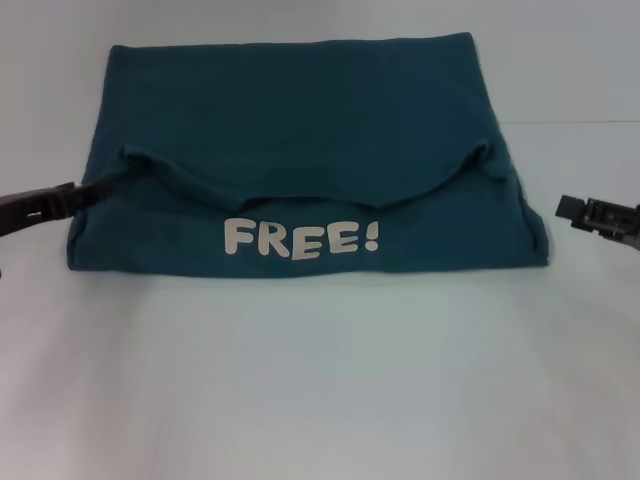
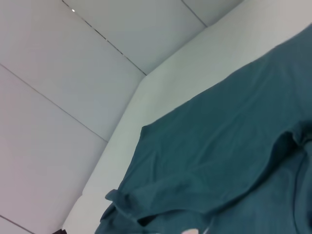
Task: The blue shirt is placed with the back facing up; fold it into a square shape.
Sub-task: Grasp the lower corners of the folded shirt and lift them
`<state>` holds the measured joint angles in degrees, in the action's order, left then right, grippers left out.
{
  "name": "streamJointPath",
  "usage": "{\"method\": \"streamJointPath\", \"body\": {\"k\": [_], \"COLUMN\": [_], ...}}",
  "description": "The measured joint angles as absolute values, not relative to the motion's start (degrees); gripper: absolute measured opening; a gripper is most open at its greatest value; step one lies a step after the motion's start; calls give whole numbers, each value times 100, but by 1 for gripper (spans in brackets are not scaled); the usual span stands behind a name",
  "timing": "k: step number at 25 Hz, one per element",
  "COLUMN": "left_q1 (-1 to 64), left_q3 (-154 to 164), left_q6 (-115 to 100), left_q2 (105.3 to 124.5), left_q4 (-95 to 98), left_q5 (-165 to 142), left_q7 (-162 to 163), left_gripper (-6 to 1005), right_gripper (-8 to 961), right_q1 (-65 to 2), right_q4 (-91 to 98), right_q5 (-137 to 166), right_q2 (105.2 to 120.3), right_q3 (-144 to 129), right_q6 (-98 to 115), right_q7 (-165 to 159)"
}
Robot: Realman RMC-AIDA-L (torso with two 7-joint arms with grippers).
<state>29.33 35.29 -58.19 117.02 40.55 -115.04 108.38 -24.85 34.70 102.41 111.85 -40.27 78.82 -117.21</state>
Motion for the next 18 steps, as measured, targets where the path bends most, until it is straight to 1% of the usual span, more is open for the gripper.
{"method": "streamJointPath", "body": {"k": [18], "left_q1": [2892], "left_q3": [3602], "left_q6": [-5196], "left_q2": [11779], "left_q4": [3467], "left_q5": [-11742], "left_q7": [10757], "left_gripper": [516], "right_gripper": [583], "right_q1": [-2572], "right_q4": [3261], "right_q5": [10260], "right_q2": [11182], "right_q3": [-4044], "right_q6": [7844], "right_q7": [-11526]}}
